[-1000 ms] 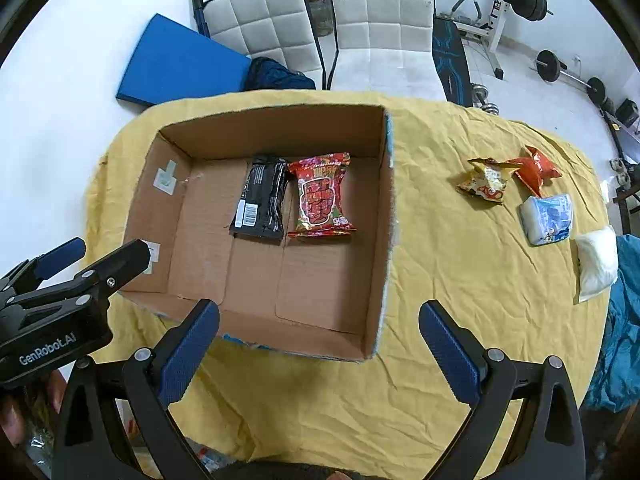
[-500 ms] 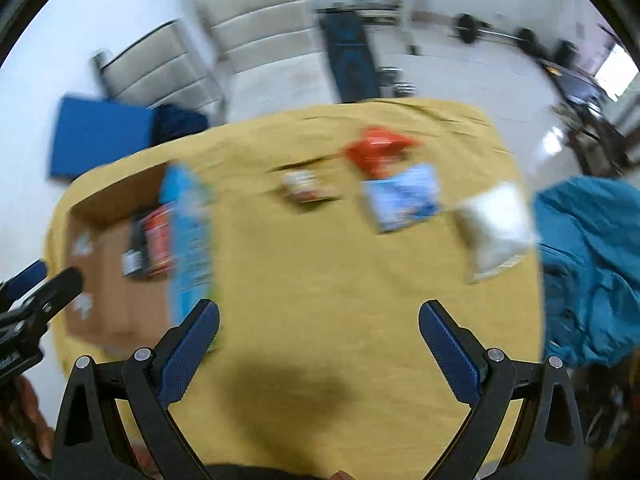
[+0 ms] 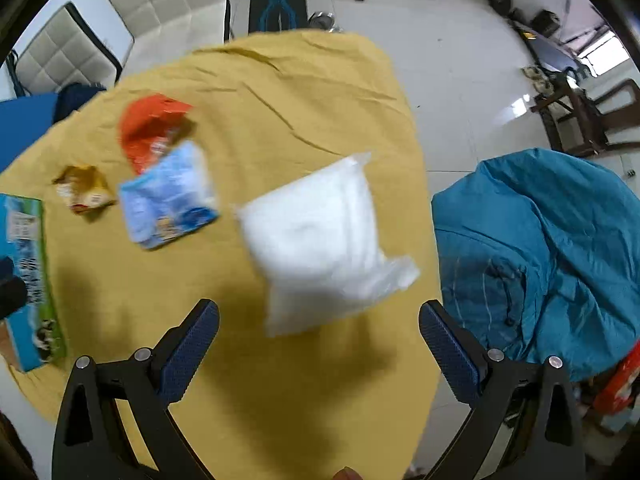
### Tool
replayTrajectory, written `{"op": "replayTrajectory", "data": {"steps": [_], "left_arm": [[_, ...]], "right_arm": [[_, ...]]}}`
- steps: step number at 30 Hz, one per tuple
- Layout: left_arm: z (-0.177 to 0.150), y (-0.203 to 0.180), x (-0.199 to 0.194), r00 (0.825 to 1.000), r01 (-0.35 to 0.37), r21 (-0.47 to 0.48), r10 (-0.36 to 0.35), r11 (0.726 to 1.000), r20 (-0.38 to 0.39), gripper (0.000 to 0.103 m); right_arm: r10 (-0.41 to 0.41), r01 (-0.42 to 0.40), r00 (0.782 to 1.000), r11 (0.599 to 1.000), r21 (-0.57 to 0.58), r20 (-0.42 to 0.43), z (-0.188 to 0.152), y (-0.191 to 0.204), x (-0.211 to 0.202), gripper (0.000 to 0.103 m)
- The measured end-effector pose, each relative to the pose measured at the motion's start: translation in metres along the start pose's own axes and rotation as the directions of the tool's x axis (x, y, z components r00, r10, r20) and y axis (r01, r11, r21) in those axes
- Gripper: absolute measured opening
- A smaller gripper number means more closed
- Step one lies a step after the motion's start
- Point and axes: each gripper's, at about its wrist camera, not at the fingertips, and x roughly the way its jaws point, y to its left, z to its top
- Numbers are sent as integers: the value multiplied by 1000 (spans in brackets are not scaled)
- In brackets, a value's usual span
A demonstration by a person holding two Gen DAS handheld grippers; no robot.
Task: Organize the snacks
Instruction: 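Grasp the blue-white milk pack with the left tool while the right tool grasps the white pouch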
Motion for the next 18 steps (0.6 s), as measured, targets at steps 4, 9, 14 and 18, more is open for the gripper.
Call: {"op": "replayTrajectory", "data": {"steps": [4,9,14,18], "left_arm": [[23,-26,18,998,-70,127,70,989,4,102],[44,-58,46,990,-136,365,140,921,16,102],[48,-81,99,960,-202,588,276,783,-38,102],[45,-84,133,935,-225,633,347,741,-73,76]], "right_arm": [[34,-37,998,998,-46,-53,20,-10,38,102],[63,-75,992,992,-106,-112,32,-7,69,102],[71,-88,987,990,-114,-142,37,-7,75,102],[66,-86,985,989,-123,-163,40,-3,82,102]]}}
